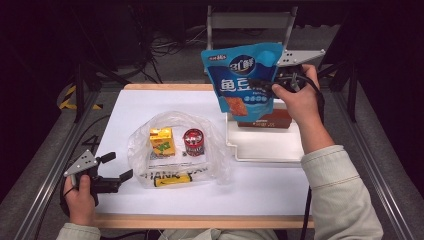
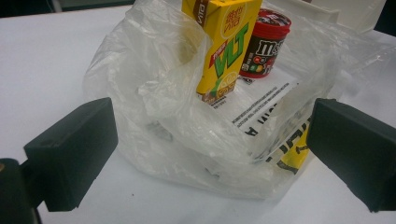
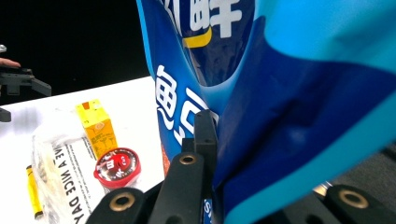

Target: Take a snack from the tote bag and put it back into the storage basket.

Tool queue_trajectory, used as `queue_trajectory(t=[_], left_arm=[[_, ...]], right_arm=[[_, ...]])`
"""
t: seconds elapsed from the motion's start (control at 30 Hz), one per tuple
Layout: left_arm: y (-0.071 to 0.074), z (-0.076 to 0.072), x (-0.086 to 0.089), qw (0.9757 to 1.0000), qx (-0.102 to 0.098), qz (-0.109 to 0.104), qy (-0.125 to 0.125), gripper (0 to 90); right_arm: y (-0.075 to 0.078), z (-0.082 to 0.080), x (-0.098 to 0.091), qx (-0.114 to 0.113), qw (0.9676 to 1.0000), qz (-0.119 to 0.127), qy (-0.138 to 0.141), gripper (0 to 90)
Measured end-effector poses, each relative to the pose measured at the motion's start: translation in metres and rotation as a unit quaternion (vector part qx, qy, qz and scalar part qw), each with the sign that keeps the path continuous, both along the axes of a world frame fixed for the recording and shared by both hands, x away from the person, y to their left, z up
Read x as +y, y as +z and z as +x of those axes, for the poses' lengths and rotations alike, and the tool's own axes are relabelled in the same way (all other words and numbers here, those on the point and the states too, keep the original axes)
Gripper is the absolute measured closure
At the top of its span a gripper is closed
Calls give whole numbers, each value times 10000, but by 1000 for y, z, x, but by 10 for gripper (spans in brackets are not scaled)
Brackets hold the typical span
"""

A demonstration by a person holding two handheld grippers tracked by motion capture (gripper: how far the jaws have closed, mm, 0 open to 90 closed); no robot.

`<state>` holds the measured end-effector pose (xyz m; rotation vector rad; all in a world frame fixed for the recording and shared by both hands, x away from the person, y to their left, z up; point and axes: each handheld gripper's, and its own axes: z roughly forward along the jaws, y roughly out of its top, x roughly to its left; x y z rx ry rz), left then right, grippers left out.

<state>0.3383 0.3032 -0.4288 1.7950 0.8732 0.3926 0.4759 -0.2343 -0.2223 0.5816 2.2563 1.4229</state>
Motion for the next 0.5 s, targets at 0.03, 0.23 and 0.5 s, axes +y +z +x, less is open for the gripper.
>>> queue_trajectory(t=[0.03, 0.23, 0.5], left_arm=[[0, 0, 0, 10000, -1, 0, 0, 28], [0, 0, -1, 10000, 9, 2, 6, 28], [0, 0, -1, 10000, 15, -2, 2, 28]], right_arm=[[-1, 0, -2, 8, 10000, 9, -22, 871], [-6, 1, -14, 44, 9999, 58, -133, 873], [-18, 5, -23, 151, 9996, 92, -206, 875]])
